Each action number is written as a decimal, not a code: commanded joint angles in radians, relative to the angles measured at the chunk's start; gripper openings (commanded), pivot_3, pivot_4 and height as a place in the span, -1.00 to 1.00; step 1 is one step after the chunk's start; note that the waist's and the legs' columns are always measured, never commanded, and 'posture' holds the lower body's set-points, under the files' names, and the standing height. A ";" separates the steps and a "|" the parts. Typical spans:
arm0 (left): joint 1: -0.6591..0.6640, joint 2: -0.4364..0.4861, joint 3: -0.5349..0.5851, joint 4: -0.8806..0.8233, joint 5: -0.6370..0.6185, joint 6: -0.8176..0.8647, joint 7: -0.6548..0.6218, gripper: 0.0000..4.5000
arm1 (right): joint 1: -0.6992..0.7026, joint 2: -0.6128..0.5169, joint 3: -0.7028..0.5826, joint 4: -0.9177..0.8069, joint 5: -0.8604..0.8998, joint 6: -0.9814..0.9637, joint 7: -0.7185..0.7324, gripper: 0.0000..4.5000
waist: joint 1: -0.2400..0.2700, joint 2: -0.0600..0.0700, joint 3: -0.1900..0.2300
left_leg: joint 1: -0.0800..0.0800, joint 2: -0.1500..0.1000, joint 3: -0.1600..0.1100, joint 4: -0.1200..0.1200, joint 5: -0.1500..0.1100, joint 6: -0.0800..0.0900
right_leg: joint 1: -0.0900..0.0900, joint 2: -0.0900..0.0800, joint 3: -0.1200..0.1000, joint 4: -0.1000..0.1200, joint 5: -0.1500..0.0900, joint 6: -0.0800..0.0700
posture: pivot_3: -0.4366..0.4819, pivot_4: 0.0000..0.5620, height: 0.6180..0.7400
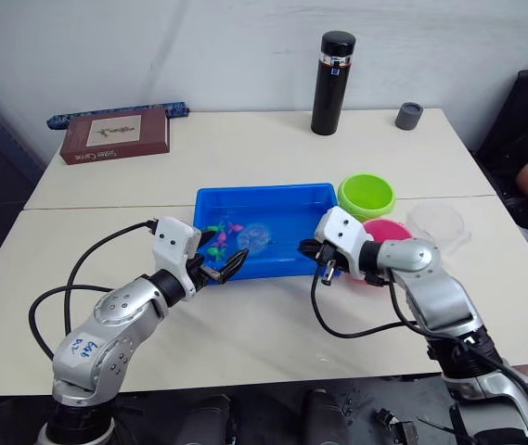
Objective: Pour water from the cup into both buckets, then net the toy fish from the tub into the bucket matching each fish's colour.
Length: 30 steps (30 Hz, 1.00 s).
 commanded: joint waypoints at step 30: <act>0.010 -0.014 0.007 -0.056 0.000 -0.006 0.024 0.99 | -0.138 0.093 0.039 0.335 -0.094 -0.109 -0.021 -1.00 | -0.001 0.000 0.000 | -0.001 0.000 0.000 -0.001 0.000 0.000 | -0.001 -0.001 0.000 -0.001 0.000 0.000 | -0.05 -0.47 1.00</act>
